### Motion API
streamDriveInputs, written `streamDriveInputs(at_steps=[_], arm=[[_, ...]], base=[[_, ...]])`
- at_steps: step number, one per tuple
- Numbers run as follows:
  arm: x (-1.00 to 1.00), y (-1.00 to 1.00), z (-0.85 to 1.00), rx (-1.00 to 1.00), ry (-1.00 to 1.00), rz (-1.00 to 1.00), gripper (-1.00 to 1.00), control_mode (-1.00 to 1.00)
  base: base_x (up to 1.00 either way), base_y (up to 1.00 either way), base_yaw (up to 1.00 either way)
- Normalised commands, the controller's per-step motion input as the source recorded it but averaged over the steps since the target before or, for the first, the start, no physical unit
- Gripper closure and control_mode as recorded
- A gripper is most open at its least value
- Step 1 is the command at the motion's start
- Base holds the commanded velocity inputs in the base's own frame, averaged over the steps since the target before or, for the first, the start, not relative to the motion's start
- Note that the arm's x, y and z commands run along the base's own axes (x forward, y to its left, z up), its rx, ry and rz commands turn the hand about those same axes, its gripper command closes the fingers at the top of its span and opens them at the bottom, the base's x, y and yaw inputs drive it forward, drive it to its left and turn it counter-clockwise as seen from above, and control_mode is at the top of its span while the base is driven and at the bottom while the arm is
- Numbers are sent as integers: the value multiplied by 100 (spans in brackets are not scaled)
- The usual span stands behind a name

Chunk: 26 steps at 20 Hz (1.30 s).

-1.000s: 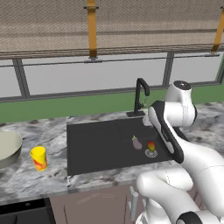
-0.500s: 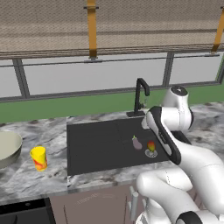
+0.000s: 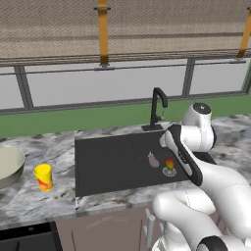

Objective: Remove the mango and eggplant from the sink. Then move the bowl and cup from the counter to the sink for washing.

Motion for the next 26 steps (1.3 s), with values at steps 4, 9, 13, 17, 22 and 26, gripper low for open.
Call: streamDriveInputs(at_steps=[4, 9, 13, 17, 22, 26], arm=[[14, -9, -19, 0, -1, 0, -100, -100], [13, -9, -16, 0, 0, 6, -100, -100], [13, -5, -15, 0, -2, 11, -100, -100], [12, -1, -15, 0, -4, 12, -100, -100], [16, 0, -16, 0, -4, 5, -100, -100], [21, 0, -16, 0, 0, 0, -100, -100]], base=[[0, 0, 0], [0, 0, 0], [0, 0, 0], [0, 0, 0], [0, 0, 0], [0, 0, 0]])
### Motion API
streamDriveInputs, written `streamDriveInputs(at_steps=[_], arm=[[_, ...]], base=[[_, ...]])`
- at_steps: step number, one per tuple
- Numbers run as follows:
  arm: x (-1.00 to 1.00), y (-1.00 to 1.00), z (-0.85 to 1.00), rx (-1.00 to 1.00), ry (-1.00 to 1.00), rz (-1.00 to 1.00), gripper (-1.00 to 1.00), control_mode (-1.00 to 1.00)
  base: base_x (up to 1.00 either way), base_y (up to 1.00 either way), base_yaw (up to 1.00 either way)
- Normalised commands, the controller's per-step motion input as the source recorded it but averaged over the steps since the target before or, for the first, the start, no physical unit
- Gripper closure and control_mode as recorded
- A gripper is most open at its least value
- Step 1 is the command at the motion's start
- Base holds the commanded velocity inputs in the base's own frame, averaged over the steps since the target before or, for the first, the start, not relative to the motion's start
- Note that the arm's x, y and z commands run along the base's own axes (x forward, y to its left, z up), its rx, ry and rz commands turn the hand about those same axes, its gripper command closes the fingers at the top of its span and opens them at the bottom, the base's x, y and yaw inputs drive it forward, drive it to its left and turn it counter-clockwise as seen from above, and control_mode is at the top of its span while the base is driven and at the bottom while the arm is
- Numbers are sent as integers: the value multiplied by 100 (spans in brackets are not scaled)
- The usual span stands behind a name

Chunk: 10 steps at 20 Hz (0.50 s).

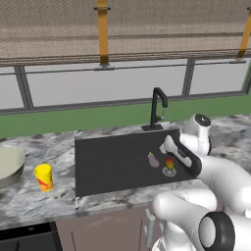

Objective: Remove the mango and eggplant from the sink. Then move the bowl and cup from the counter to the sink for washing.

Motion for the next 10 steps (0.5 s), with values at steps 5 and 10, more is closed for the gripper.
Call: streamDriveInputs(at_steps=[5, 10], arm=[[21, -3, -17, 0, 0, 0, -100, -100], [22, -4, -19, 0, 0, 0, -100, -100]], base=[[0, 0, 0], [0, 0, 0]])
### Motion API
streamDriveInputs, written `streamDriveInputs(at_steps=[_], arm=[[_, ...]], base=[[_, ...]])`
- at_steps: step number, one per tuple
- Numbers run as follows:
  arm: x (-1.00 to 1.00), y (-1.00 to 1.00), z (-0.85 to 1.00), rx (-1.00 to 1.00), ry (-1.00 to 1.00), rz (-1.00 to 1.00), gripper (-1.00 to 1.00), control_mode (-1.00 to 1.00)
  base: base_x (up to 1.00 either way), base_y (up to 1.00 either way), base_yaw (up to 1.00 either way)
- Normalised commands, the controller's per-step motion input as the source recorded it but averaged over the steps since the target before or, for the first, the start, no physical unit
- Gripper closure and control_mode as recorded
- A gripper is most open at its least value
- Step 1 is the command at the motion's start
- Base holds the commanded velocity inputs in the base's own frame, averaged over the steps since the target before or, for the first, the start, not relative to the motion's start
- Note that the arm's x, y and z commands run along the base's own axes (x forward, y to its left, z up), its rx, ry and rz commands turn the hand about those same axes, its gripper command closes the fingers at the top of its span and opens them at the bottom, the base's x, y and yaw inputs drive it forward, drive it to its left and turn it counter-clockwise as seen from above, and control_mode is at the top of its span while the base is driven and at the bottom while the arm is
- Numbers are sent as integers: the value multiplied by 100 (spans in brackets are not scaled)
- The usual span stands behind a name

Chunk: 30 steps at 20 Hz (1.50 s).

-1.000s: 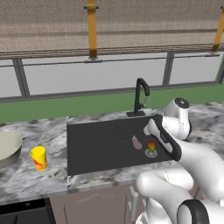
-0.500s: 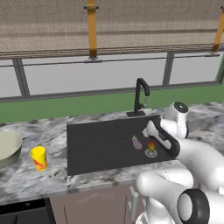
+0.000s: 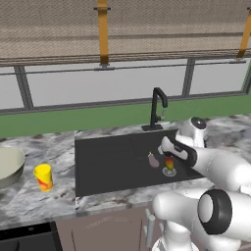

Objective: Remove the mango and eggplant from the sink. Then move the bowl and cup from the counter to the sink for washing.

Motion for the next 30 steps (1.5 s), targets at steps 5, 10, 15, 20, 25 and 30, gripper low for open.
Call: streamDriveInputs(at_steps=[5, 10, 15, 20, 25, 30], arm=[[19, -4, -20, 0, 0, 1, -100, -100], [18, -3, -20, 0, 0, 3, -100, -100], [18, 0, -19, 0, 0, 3, -100, -100], [17, -2, -13, 0, 0, 3, -100, -100], [12, -2, -8, 0, 1, 1, -100, -100], [9, 0, -5, 0, 4, 0, -100, -100]], base=[[0, 0, 0], [0, 0, 0], [0, 0, 0], [0, 0, 0], [0, 0, 0], [0, 0, 0]])
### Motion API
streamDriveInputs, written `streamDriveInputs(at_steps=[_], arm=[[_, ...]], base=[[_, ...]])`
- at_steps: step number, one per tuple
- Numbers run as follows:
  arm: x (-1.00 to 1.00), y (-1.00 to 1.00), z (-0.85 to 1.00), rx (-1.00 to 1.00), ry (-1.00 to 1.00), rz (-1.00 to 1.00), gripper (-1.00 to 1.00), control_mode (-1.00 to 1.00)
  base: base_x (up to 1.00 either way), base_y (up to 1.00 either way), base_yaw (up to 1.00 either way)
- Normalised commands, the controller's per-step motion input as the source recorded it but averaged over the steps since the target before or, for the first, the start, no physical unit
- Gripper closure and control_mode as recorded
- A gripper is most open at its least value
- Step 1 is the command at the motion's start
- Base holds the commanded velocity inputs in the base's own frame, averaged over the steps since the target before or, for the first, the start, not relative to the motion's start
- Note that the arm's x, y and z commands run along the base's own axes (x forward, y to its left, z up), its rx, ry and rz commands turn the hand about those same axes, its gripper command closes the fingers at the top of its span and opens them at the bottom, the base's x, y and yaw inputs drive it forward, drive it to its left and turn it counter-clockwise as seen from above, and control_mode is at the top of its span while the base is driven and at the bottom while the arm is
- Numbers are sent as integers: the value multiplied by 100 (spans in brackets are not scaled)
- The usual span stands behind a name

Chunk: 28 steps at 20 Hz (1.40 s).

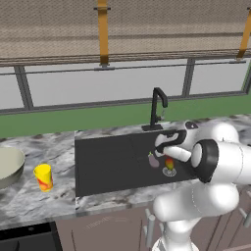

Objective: Remove the mango and eggplant from the sink. Then move the bowl and cup from the counter to the sink for washing.

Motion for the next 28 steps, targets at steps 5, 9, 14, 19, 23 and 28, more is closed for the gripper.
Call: streamDriveInputs(at_steps=[5, 9, 14, 19, 23, 28], arm=[[7, 0, -6, 2, 5, 0, -100, -100], [6, -4, -6, 4, 0, 0, -100, -100], [10, 0, -13, 4, 0, 0, -100, -100], [16, 0, -16, 1, 0, 0, -100, -100], [18, 0, -17, 0, 0, 0, -100, -100], [17, 0, -19, 0, 0, 0, -100, -100]], base=[[0, 0, 0], [0, 0, 0], [0, 0, 0], [0, 0, 0], [0, 0, 0], [0, 0, 0]])
